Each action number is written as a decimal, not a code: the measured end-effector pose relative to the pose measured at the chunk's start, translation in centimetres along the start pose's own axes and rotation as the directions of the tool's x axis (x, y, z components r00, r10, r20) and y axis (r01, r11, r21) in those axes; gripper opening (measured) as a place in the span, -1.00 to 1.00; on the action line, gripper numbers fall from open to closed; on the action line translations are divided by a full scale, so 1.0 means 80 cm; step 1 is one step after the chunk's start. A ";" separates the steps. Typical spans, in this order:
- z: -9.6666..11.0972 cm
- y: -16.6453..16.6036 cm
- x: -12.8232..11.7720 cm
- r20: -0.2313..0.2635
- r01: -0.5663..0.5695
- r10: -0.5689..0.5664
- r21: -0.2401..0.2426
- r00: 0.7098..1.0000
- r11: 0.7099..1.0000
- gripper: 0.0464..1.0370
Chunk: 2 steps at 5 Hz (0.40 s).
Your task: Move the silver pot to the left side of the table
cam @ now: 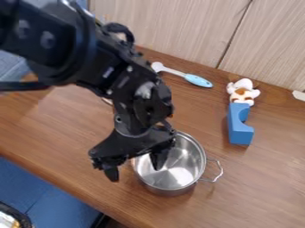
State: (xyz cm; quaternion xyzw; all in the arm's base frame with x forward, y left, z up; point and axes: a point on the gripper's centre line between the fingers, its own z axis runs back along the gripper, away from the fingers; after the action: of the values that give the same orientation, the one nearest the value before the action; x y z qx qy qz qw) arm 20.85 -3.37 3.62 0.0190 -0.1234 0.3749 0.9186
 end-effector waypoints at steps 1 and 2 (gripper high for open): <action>-0.015 -0.003 -0.001 -0.006 0.007 -0.007 0.025 1.000 1.000 0.92; -0.029 -0.007 -0.003 -0.023 0.019 -0.018 0.041 1.000 0.999 0.77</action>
State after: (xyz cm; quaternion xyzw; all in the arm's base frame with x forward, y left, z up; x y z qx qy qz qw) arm 21.56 -3.61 1.34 0.0349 -0.1048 0.3693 0.9227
